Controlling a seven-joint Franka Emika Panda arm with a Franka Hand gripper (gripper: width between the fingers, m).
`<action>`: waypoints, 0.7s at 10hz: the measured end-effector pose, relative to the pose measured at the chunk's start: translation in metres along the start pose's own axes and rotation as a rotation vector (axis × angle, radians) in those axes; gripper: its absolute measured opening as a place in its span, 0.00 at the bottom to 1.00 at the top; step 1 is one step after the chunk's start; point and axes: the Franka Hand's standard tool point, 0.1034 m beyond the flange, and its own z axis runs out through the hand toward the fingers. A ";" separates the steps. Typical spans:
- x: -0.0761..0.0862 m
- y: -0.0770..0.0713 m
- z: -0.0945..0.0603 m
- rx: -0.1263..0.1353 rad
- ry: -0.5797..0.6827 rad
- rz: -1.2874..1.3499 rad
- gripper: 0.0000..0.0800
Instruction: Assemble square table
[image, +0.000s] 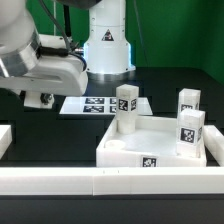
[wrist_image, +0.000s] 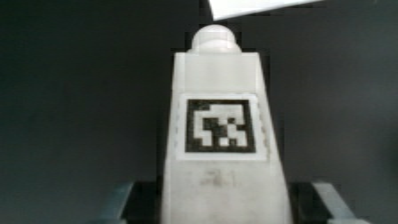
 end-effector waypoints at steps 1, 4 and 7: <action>0.003 0.000 -0.002 -0.004 0.080 -0.002 0.36; 0.005 -0.021 -0.028 0.023 0.237 0.023 0.36; 0.015 -0.021 -0.033 -0.002 0.443 0.017 0.36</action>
Offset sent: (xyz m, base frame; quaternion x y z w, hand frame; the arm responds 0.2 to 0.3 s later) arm 0.0228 0.0336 0.0333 0.0290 0.1549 0.0562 0.9859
